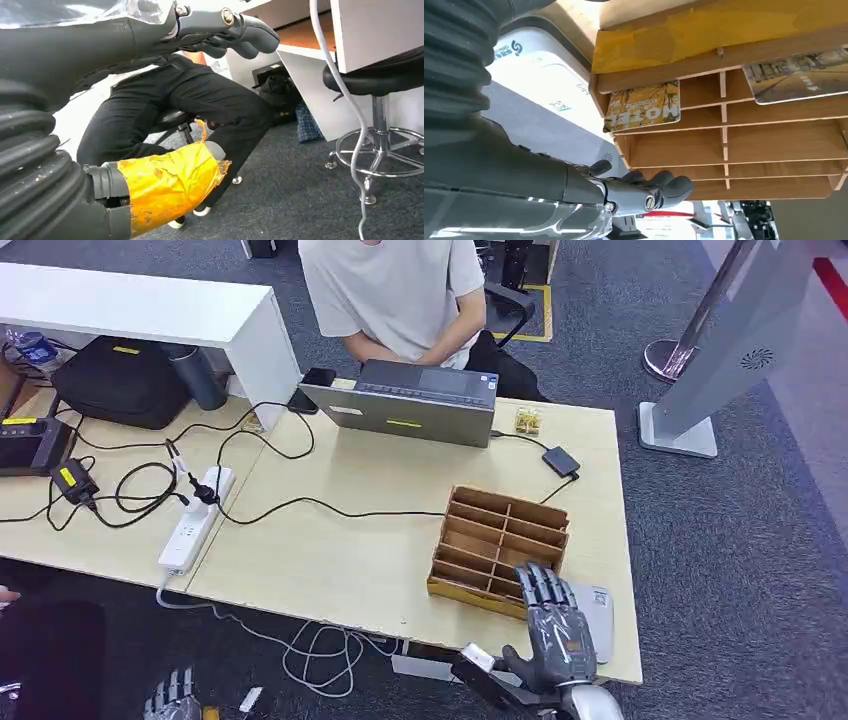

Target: Pass the card to the sensor for recognition and then transmit it.

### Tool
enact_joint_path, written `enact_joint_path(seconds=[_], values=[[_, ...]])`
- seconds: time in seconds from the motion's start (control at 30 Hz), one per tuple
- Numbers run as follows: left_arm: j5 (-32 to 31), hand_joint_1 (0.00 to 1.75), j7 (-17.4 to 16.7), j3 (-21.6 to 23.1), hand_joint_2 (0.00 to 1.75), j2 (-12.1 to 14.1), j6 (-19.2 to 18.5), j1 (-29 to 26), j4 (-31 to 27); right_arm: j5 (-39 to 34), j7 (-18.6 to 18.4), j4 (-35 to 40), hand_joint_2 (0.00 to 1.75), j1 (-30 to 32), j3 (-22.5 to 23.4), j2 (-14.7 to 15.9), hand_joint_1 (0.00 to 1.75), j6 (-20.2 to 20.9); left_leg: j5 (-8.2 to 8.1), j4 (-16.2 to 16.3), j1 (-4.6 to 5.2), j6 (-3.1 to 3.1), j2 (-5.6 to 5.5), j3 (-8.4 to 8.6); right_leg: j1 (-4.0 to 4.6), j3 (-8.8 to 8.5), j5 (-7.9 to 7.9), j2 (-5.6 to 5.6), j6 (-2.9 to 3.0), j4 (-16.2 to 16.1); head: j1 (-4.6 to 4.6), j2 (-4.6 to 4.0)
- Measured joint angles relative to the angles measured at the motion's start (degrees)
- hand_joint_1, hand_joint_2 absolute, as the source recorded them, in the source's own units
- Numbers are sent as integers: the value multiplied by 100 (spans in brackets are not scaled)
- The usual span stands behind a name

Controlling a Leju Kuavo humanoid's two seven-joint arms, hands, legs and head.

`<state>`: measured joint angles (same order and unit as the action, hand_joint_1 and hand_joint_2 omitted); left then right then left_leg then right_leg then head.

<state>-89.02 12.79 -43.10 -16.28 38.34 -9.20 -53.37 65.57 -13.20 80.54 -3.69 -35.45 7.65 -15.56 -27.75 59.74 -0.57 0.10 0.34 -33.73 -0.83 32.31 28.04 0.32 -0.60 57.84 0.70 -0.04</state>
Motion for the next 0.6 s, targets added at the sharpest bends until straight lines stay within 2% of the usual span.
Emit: enact_joint_path(seconds=[0.6], values=[[-42,0,0,22,175,2,0,4,-2,-157,-83,28,175,-28,0,-2,0,68,0,0,0,0,0,0,0,0,0,0,0,0,0,0]])
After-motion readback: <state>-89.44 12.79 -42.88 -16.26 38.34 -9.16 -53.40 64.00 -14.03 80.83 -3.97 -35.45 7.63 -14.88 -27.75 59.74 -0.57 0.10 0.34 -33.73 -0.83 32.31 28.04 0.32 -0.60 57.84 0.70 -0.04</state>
